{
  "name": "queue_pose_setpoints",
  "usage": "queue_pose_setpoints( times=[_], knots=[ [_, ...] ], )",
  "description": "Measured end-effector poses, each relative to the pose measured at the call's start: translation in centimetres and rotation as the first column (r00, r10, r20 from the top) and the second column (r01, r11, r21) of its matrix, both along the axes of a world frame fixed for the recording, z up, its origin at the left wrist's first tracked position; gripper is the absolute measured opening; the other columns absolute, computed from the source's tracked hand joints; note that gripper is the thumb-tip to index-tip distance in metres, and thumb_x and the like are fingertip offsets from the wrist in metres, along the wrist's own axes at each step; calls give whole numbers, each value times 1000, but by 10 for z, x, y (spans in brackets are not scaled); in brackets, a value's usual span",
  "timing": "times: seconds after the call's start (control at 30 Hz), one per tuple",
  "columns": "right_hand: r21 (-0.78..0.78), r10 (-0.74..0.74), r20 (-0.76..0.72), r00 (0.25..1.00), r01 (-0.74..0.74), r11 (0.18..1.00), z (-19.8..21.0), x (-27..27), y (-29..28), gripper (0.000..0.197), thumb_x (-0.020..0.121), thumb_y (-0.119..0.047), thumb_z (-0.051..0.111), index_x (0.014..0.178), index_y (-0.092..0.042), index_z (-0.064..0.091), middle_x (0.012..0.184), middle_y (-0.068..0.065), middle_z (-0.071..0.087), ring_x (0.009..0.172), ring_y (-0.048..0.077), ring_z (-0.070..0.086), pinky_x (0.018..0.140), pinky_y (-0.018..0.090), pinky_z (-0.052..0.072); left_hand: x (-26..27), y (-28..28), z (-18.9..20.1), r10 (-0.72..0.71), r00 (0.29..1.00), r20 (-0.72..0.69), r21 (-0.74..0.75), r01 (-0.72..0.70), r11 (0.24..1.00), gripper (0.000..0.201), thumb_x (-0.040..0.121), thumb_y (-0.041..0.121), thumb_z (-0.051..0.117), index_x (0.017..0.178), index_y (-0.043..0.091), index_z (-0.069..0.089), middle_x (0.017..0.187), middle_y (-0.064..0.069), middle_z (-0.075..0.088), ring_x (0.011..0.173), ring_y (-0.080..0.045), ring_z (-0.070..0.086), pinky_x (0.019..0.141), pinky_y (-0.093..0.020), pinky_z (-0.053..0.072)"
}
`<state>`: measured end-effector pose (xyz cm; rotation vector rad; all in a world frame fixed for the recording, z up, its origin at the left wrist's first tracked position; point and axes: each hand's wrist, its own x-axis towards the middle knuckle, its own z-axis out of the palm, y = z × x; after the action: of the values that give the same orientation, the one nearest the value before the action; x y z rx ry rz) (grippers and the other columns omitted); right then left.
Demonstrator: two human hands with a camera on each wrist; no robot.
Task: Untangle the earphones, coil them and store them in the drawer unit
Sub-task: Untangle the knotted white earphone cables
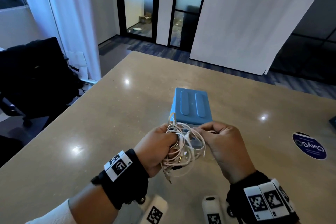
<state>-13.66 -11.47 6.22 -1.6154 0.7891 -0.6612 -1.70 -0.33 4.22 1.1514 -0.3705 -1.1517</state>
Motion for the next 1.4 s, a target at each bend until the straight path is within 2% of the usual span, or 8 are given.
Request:
queue_pose_setpoints(
  times=[0.17,0.37,0.63,0.87,0.97,1.07,1.2,1.4],
  knots=[
    [127,-163,139,977,146,981,-11,-6,-13,22,90,-14,74,69,-16,68,57,0,53,55,17,45,57,29,39,7,3,5,31,991,-130,-66,-39,997,34,94,-11,36,92,5,65,63,-11,66,43,-16,60,45,-25,51],
    [193,-234,139,962,205,959,-16,-13,-19,22,94,-16,69,73,-21,66,80,11,70,76,22,65,69,37,50,15,8,15,97,940,-328,-89,-133,987,31,100,-5,31,79,9,50,43,-6,51,27,-13,48,30,-16,40],
    [344,-268,273,924,167,924,-26,-15,-27,23,102,4,44,94,-18,48,84,13,76,90,33,74,81,44,54,30,15,26,-36,904,-427,-113,-14,993,46,99,24,37,65,5,61,46,-3,55,33,-16,53,37,-22,48],
    [195,-79,98,992,59,979,-24,-20,-24,38,89,9,43,75,-19,65,86,6,74,84,21,71,75,36,50,36,16,29,-94,877,-470,-194,2,981,29,88,20,45,62,12,55,52,3,42,30,-8,42,32,-16,41],
    [9,27,-162,986,-26,1000,-20,-19,-19,18,76,-23,55,67,-13,67,98,8,76,99,28,68,80,38,48,38,15,29,-177,857,-483,-261,52,964,35,95,23,41,64,13,54,50,3,42,31,-11,45,36,-19,46],
    [-130,134,-327,935,-185,974,-18,-17,-13,20,76,-24,62,77,-8,73,103,-7,69,110,8,62,73,11,45,39,13,25,-256,847,-466,-317,110,942,21,89,24,60,73,17,49,63,6,27,36,-10,44,38,-19,44],
    [-195,163,-270,949,-219,956,-14,-11,-5,27,81,4,65,89,-20,75,111,-24,61,107,-17,55,74,-6,35,39,10,18,-290,867,-405,-326,159,932,18,86,25,62,70,16,60,64,7,41,38,-6,44,38,-16,35],
    [-180,189,97,977,-170,969,-12,-5,1,38,83,25,52,80,-11,61,103,5,76,101,12,71,80,18,53,33,7,25,-291,849,-441,-335,145,931,24,88,22,62,66,14,56,59,5,39,36,-5,43,33,-15,38]
  ],
)
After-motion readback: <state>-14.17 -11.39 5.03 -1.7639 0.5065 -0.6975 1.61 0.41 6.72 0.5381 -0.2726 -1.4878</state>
